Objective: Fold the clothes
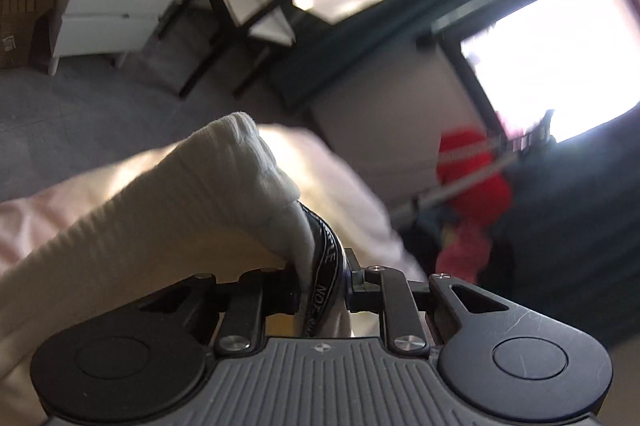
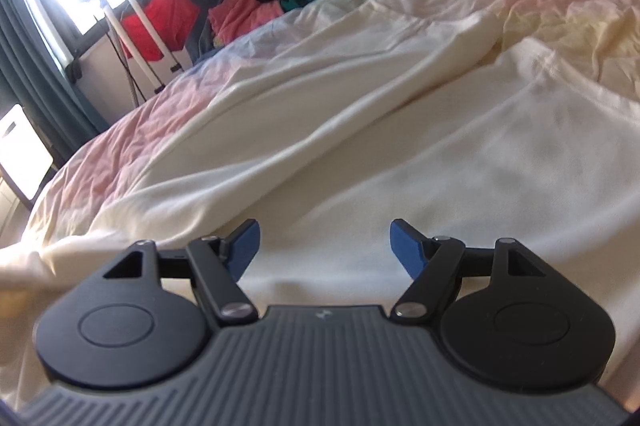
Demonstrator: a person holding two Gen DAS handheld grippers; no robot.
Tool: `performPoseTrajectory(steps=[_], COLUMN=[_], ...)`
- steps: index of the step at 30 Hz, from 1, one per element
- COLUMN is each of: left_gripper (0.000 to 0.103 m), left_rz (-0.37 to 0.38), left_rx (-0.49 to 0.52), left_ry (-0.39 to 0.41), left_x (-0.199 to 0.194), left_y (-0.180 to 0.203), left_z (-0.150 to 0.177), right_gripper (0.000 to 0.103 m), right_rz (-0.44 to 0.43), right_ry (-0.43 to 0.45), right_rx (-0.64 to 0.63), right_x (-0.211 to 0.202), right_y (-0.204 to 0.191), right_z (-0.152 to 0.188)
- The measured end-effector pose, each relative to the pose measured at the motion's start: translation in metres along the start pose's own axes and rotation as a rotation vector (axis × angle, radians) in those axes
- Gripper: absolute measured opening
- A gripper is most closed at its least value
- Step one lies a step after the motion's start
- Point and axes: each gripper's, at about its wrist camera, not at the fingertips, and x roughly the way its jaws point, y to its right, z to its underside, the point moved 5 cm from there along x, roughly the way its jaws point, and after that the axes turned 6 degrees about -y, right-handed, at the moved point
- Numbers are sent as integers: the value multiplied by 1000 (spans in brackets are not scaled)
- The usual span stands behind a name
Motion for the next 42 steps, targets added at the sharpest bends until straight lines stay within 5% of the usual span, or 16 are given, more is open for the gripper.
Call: performPoseTrajectory(steps=[5,10,18,26,31,42], left_gripper=[22,49,72,76,77,79], left_rz=[-80,-54,18,101,171,124], left_rx=[-60,23,230,358,410,747], left_ry=[129,217,142,54,-60,-79], left_x=[40,41,-34,-97,-101,-73], left_y=[23,30,46,46,63,84], left_z=[-23,10,96,234,299,363], right_gripper=[74,74,74,74,74,75], right_rz=[-12,-19,-64,-104,-138,-170], right_ry=[0,9,31,100,107,66], right_rx=[0,-2,33,46,76,218], right_x=[17,22,7,-33,-54,-38], right_y=[4,6,11,23,39,60], right_z=[-5,-7,-15,-22,-18,-26])
